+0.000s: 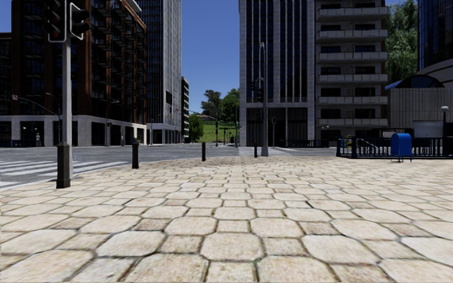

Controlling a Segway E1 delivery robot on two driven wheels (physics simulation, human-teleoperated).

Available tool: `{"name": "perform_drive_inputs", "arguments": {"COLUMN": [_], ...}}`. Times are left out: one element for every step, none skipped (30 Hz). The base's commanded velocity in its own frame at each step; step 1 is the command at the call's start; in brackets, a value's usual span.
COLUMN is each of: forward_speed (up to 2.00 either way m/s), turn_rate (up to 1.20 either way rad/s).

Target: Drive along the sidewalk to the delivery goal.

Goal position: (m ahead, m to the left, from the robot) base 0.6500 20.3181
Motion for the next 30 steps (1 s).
{"name": "perform_drive_inputs", "arguments": {"forward_speed": [2.00,2.00,2.00,2.00,2.00,2.00,2.00,2.00,2.00,2.00,2.00,2.00,2.00,2.00,2.00,2.00,2.00,2.00,2.00,2.00,2.00,2.00,2.00,2.00,2.00,2.00,2.00,2.00,2.00,2.00], "turn_rate": [0.00,0.00,0.00,0.00,0.00,0.00,0.00,0.00,0.00,0.00,0.00,0.00,0.00,0.00,0.00,0.00,0.17,0.24,0.24,0.32,0.37,0.43,0.43,0.45,0.46,0.46,0.46,0.46,0.48,0.48]}}
